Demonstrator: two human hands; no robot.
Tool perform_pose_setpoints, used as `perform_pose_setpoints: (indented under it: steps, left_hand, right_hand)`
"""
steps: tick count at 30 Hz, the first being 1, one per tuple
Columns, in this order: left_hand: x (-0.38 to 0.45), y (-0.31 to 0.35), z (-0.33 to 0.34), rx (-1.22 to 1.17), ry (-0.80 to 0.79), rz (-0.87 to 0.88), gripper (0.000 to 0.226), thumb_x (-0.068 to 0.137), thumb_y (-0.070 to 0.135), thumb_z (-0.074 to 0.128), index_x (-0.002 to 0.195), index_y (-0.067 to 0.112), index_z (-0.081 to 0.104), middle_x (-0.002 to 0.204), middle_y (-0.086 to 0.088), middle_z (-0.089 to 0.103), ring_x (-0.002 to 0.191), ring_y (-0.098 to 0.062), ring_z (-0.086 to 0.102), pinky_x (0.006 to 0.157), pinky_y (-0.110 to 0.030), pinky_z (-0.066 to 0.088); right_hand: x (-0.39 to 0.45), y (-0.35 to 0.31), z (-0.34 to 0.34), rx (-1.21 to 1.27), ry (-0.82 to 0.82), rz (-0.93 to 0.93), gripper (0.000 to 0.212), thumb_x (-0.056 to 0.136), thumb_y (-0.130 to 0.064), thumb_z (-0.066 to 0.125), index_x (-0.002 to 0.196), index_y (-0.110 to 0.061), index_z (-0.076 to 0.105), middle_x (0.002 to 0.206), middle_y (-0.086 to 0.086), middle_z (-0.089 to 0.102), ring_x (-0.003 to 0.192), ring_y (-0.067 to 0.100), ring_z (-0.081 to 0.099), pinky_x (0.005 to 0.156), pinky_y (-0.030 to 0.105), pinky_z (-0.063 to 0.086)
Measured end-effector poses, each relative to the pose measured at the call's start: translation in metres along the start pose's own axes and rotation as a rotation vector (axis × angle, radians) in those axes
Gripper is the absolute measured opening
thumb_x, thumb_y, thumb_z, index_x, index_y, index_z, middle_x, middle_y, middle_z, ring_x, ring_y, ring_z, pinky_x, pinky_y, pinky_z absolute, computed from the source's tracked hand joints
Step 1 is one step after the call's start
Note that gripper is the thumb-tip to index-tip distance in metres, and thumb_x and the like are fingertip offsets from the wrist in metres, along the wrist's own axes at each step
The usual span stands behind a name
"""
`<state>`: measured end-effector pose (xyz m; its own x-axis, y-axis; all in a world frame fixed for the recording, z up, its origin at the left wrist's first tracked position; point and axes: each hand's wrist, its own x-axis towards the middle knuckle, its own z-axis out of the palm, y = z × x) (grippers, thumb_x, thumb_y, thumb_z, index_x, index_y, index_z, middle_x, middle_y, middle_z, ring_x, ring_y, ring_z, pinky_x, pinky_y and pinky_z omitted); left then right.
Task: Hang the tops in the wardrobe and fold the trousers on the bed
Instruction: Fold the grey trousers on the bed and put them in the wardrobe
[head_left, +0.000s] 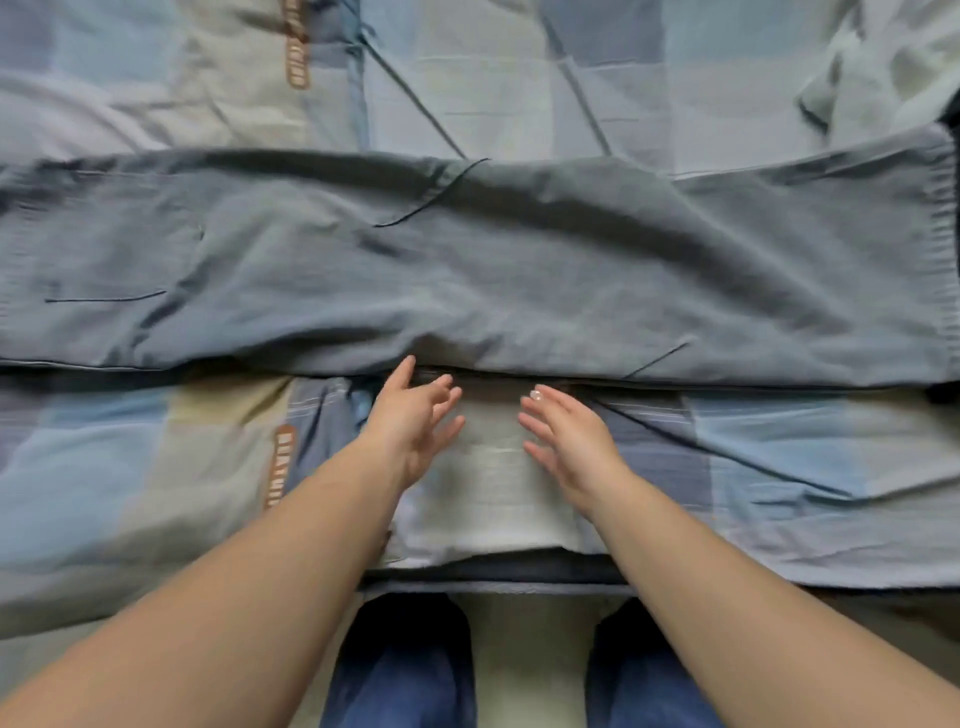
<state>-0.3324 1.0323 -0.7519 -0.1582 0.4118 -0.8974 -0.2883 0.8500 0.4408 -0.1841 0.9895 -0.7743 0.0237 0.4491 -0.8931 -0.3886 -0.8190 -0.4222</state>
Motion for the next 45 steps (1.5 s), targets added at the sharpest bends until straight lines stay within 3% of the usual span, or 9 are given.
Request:
perform_pose_setpoints:
  steps: [7, 12, 16, 19, 23, 28, 34, 38, 45]
  left_hand:
    - [-0.001, 0.079, -0.136, -0.011, -0.009, 0.078, 0.029, 0.095, 0.0, 0.047, 0.107, 0.022, 0.061, 0.103, 0.0, 0.066, 0.091, -0.011, 0.064, 0.078, -0.028, 0.05]
    - [0.025, 0.094, -0.19, -0.134, 0.025, -0.008, 0.025, 0.096, 0.007, 0.05, 0.119, 0.015, 0.054, 0.104, -0.002, 0.066, 0.086, -0.013, 0.065, 0.073, -0.031, 0.051]
    - [0.041, 0.103, -0.211, -0.234, 0.001, -0.01, 0.047, 0.097, 0.019, 0.053, 0.141, 0.013, 0.037, 0.133, -0.007, 0.055, 0.102, -0.018, 0.059, 0.086, -0.038, 0.047]
    - [0.049, 0.115, -0.229, -0.254, 0.025, 0.067, 0.046, 0.096, 0.023, 0.056, 0.138, 0.018, 0.038, 0.138, -0.006, 0.052, 0.111, -0.018, 0.055, 0.089, -0.04, 0.045]
    - [0.059, 0.128, -0.247, -0.29, 0.063, 0.097, 0.005, 0.096, 0.024, 0.054, 0.098, 0.024, 0.05, 0.132, -0.004, 0.056, 0.111, -0.019, 0.056, 0.09, -0.04, 0.045]
    - [0.068, 0.145, -0.265, -0.467, 0.126, 0.118, 0.032, 0.096, 0.027, 0.055, 0.127, 0.018, 0.052, 0.108, -0.002, 0.066, 0.088, -0.016, 0.066, 0.062, -0.035, 0.052]
    - [0.072, 0.154, -0.296, -0.432, 0.411, 0.21, 0.012, 0.092, 0.012, 0.061, 0.104, 0.014, 0.058, 0.106, -0.001, 0.067, 0.095, -0.017, 0.068, 0.085, -0.041, 0.056]
    - [0.074, 0.155, -0.302, -0.489, 0.454, 0.274, 0.011, 0.091, 0.012, 0.064, 0.089, 0.017, 0.054, 0.098, 0.001, 0.066, 0.087, -0.013, 0.068, 0.081, -0.038, 0.057]
    - [0.089, 0.152, -0.306, -0.508, 0.461, 0.187, 0.034, 0.091, 0.006, 0.062, 0.124, 0.01, 0.054, 0.116, -0.006, 0.066, 0.087, -0.016, 0.068, 0.079, -0.044, 0.057]
  right_hand:
    - [0.021, 0.002, 0.148, -0.089, 0.033, -0.059, 0.035, 0.095, -0.021, 0.056, 0.128, -0.011, 0.051, 0.117, 0.004, 0.059, 0.103, 0.013, 0.057, 0.087, 0.032, 0.049]
    - [0.024, 0.009, 0.193, 0.413, 0.105, 0.067, 0.008, 0.091, -0.016, 0.061, 0.087, -0.014, 0.055, 0.085, 0.0, 0.056, 0.064, 0.007, 0.059, 0.038, 0.013, 0.037]
    - [0.016, 0.012, 0.23, 0.432, -0.075, 0.116, 0.013, 0.087, -0.021, 0.067, 0.084, -0.019, 0.054, 0.064, -0.006, 0.048, 0.042, 0.001, 0.051, 0.03, 0.01, 0.024]
    - [0.006, 0.016, 0.263, 0.192, -0.239, 0.094, 0.01, 0.085, -0.019, 0.069, 0.081, -0.018, 0.059, 0.057, -0.012, 0.06, 0.048, 0.001, 0.056, 0.032, 0.009, 0.025]
    - [0.003, 0.03, 0.282, -0.2, -0.163, -0.102, 0.007, 0.084, -0.022, 0.071, 0.084, -0.018, 0.065, 0.064, -0.014, 0.067, 0.073, 0.009, 0.065, 0.05, 0.017, 0.039]
    - [-0.008, 0.037, 0.263, -0.173, -0.009, -0.564, 0.016, 0.075, -0.022, 0.079, 0.084, -0.028, 0.068, 0.085, -0.026, 0.071, 0.089, -0.008, 0.065, 0.074, 0.005, 0.047]
    - [-0.017, 0.06, 0.247, -0.7, -0.205, -0.133, 0.032, 0.081, -0.032, 0.072, 0.057, -0.016, 0.06, 0.04, -0.004, 0.052, 0.038, 0.007, 0.046, 0.05, 0.021, 0.037]
    - [-0.005, 0.061, 0.255, -0.383, 0.037, -0.164, 0.045, 0.086, -0.04, 0.063, 0.054, -0.01, 0.055, 0.036, 0.0, 0.043, 0.032, 0.011, 0.036, 0.038, 0.021, 0.03]
    - [-0.02, 0.082, 0.252, -0.091, 0.024, 0.219, 0.031, 0.098, -0.032, 0.048, 0.083, -0.008, 0.063, 0.078, 0.005, 0.069, 0.034, 0.002, 0.036, 0.03, 0.013, 0.025]
